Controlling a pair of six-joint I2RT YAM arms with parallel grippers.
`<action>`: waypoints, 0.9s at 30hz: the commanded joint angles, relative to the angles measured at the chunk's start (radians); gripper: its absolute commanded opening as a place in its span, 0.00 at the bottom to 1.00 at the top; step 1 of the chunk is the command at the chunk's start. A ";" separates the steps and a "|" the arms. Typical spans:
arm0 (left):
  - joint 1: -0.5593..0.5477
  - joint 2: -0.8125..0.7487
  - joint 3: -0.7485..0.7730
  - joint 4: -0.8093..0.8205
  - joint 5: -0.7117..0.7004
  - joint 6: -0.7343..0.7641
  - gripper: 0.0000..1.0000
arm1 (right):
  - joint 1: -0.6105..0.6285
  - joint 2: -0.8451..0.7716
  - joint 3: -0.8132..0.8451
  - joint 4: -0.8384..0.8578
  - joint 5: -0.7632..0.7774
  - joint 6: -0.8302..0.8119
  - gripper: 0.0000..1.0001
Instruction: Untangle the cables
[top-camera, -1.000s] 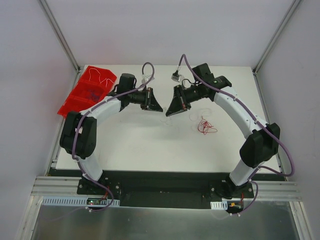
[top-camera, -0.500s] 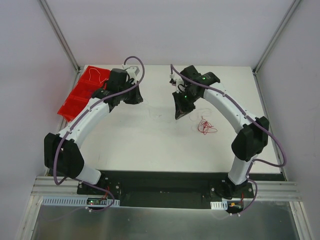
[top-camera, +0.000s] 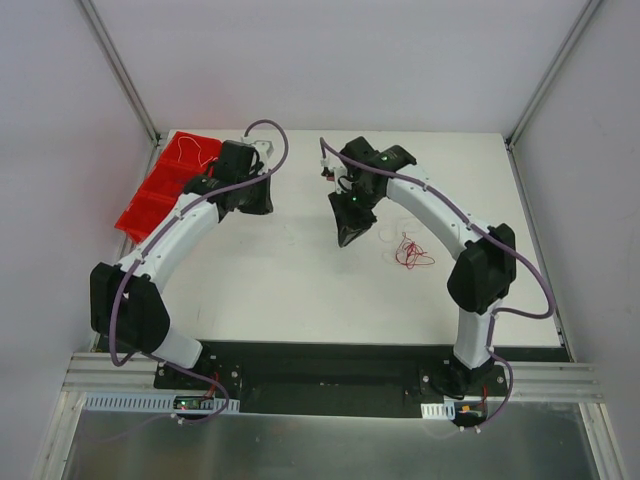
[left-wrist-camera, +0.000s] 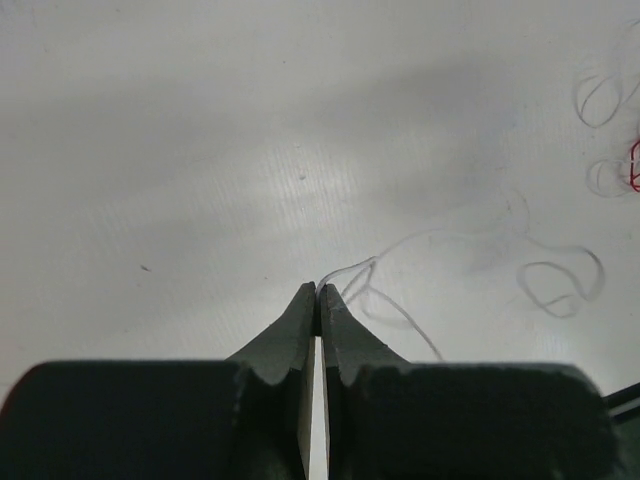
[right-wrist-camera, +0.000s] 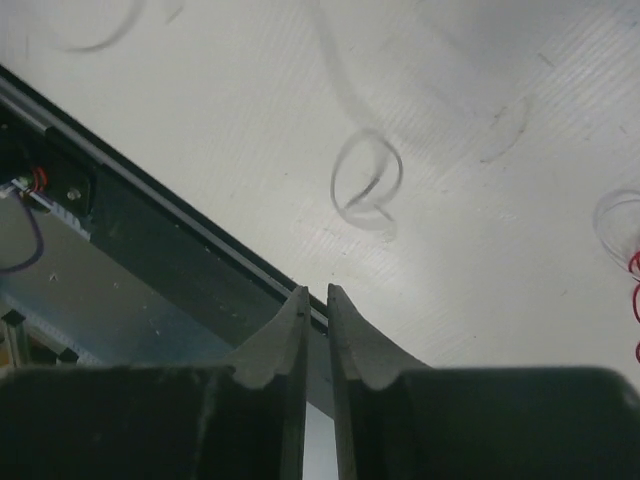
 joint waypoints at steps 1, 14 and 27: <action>0.020 0.054 0.041 -0.051 0.024 0.021 0.00 | -0.015 -0.016 0.010 -0.014 -0.187 0.022 0.23; 0.147 0.044 0.123 -0.130 -0.107 0.028 0.00 | -0.294 -0.234 -0.289 0.220 -0.257 0.182 0.46; 0.349 0.271 0.623 -0.127 -0.124 0.012 0.00 | -0.299 -0.294 -0.352 0.192 -0.251 0.157 0.46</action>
